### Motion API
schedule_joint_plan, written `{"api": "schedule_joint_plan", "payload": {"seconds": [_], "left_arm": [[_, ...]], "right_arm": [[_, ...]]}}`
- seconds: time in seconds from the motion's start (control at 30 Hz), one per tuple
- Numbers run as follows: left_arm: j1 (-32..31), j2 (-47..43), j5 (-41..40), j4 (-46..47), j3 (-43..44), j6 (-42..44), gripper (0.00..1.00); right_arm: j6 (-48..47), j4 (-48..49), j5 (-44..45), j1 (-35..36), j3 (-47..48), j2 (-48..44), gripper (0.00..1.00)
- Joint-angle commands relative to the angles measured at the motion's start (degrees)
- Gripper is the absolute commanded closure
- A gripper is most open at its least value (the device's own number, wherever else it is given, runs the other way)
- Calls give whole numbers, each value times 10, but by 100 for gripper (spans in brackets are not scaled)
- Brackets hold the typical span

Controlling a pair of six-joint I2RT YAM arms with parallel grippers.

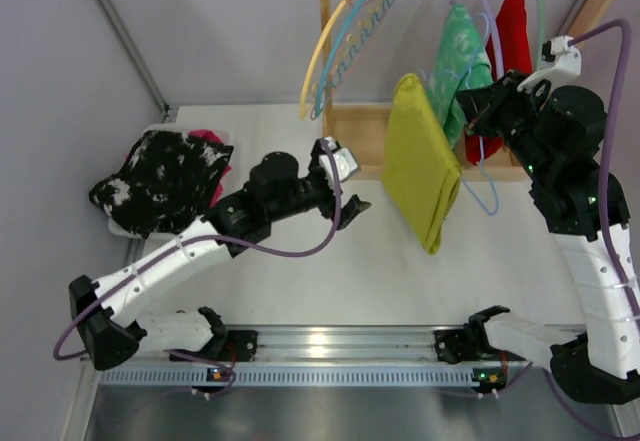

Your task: Remove the trousers from the hanger

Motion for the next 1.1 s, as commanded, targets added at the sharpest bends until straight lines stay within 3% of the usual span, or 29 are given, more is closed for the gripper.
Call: {"api": "schedule_joint_plan", "payload": {"seconds": [0.0, 0.03, 0.13, 0.23, 0.47, 0.63, 0.87, 1.07], "left_arm": [[-80, 36, -143, 99, 9, -45, 1], [-134, 45, -226, 112, 8, -44, 1], [-242, 104, -331, 191, 15, -18, 1], [-290, 180, -405, 215, 63, -35, 1], [-300, 275, -426, 216, 158, -125, 1], [-297, 340, -518, 217, 221, -111, 1], [-263, 355, -530, 186, 211, -128, 9], [-240, 312, -513, 185, 146, -124, 10]], "right_arm": [[37, 90, 45, 3, 20, -25, 100], [53, 87, 50, 3, 20, -24, 100], [75, 74, 70, 3, 33, -14, 100], [84, 57, 96, 3, 54, 4, 100], [85, 47, 142, 4, 90, 22, 100], [92, 57, 141, 4, 99, 27, 100], [85, 62, 133, 4, 107, 27, 100], [70, 68, 128, 4, 101, 19, 100]]}}
